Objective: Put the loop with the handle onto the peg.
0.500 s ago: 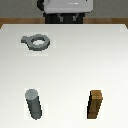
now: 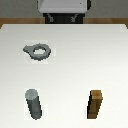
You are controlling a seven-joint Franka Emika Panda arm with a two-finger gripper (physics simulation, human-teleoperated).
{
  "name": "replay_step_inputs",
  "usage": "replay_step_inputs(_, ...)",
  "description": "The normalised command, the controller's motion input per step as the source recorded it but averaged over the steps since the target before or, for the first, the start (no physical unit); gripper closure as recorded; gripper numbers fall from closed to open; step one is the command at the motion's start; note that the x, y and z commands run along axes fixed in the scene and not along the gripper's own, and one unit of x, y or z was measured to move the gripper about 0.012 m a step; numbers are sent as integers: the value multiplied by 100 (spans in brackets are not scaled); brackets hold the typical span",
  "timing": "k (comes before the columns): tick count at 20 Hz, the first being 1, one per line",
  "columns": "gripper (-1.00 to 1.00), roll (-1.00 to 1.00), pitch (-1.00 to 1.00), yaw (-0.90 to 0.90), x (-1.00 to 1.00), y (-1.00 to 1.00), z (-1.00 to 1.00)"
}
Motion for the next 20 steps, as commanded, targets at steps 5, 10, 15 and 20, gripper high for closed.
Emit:
replay_step_inputs(5, -100, 0, 0, 0, 0, -100, 0)
replay_step_inputs(10, -100, 0, 0, 0, 0, -100, 0)
replay_step_inputs(15, -100, 0, 0, 3, 0, -60, 0)
replay_step_inputs(20, -100, 0, 0, 81, 0, 0, 0)
